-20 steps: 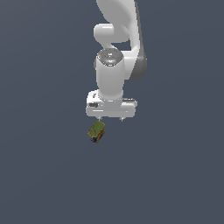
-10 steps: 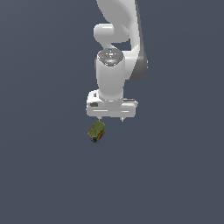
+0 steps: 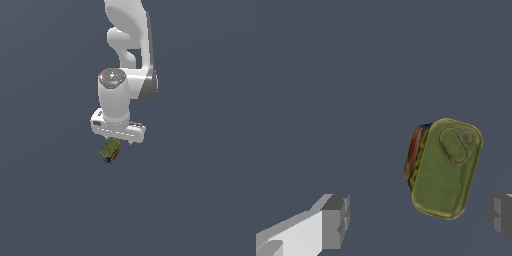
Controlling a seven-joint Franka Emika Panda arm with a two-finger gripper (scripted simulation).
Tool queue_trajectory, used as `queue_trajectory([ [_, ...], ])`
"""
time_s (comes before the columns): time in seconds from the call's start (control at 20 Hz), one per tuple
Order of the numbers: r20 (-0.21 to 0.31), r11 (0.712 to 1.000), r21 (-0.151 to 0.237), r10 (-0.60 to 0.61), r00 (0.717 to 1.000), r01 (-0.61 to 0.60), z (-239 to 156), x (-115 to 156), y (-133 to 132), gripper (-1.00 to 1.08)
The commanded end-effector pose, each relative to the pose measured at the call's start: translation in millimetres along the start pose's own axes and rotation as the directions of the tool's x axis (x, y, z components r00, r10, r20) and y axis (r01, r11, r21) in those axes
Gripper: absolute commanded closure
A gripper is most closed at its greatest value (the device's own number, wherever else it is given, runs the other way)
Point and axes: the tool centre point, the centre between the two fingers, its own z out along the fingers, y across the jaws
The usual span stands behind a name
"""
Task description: Pick up the object and move it to a goal position.
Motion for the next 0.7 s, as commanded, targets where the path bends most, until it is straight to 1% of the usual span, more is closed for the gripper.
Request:
queue_trajectory([
  [0.0,0.004,0.997,-0.001,0.079,0.997,-0.079,11,2,13,-0.92],
  [0.3,0.008,0.977,-0.005,0.213,0.977,-0.213,30,4,35,-0.92],
  [0.45,0.008,0.969,-0.007,0.249,0.969,-0.249,35,5,42,-0.92],
  [0.65,0.009,0.964,-0.008,0.266,0.964,-0.266,38,5,45,-0.92],
])
